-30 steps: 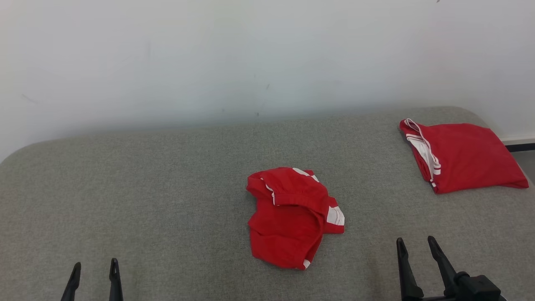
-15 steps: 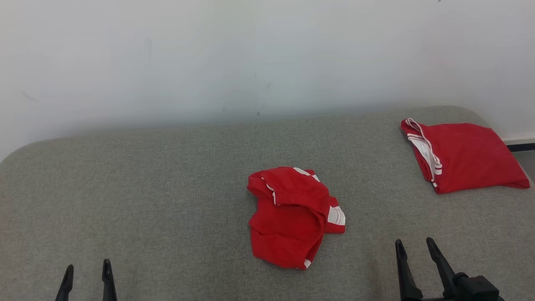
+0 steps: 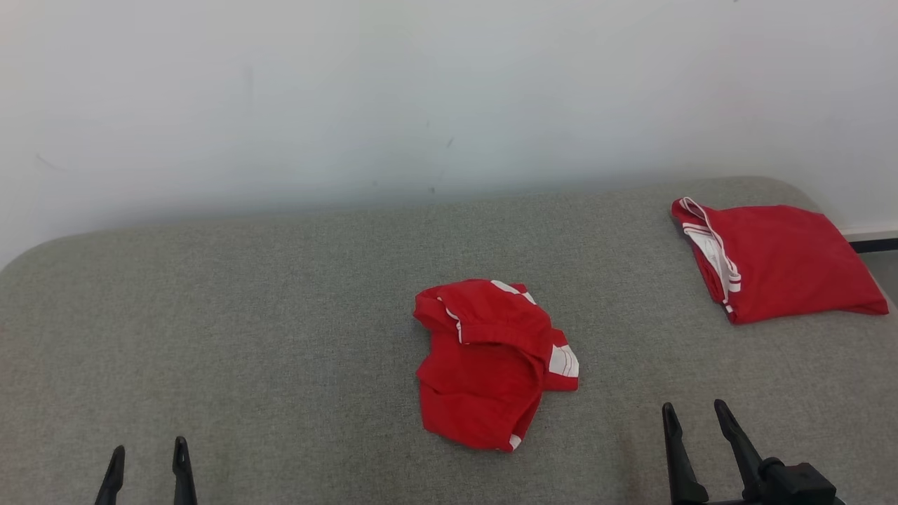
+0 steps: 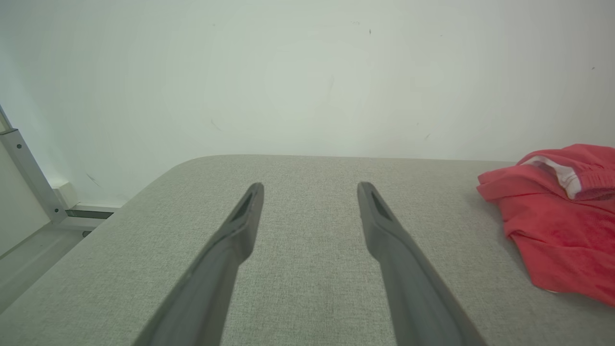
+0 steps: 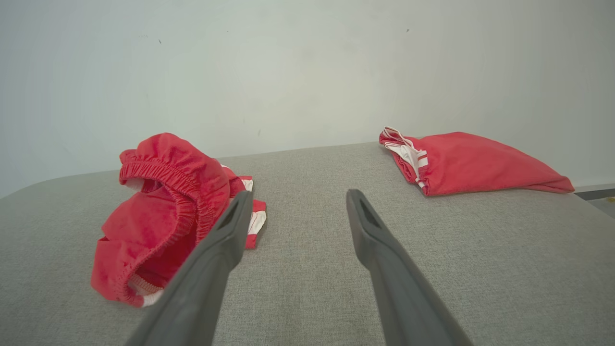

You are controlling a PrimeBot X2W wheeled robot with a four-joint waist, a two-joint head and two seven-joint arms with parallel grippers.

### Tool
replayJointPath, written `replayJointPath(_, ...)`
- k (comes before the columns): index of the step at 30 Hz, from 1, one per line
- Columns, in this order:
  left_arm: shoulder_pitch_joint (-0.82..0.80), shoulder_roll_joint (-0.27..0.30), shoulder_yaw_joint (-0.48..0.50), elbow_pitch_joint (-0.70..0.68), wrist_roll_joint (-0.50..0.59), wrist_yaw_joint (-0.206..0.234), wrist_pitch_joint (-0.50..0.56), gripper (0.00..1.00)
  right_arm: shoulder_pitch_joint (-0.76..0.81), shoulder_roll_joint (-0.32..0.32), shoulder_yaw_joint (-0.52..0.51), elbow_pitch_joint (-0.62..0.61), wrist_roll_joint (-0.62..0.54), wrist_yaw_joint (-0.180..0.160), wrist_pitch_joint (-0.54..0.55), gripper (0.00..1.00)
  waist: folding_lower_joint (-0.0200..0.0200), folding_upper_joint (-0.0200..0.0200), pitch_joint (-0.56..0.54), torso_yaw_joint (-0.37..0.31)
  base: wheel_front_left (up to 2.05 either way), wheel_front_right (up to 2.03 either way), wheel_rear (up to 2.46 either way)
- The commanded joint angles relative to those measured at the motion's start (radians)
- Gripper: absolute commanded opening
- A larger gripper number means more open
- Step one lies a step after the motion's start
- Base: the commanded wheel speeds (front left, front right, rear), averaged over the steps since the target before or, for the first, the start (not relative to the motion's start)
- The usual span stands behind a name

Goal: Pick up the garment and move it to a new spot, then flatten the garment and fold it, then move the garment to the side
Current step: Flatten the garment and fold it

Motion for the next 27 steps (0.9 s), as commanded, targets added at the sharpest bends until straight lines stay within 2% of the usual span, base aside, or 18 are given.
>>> replayJointPath(1,0.008,-0.004,0.005,0.0,0.009,-0.001,-0.003,1.0,-0.001,0.0,0.001,0.001,0.005,-0.003,-0.004,1.0,-0.0001,-0.0001,0.001,0.0,0.0,0.0,0.0)
replayJointPath(27,-0.003,-0.022,0.026,0.004,0.031,-0.021,-0.003,1.0,-0.003,-0.005,0.004,0.006,0.01,-0.003,-0.004,1.0,-0.0001,-0.0001,0.006,-0.001,0.0,0.0,0.0)
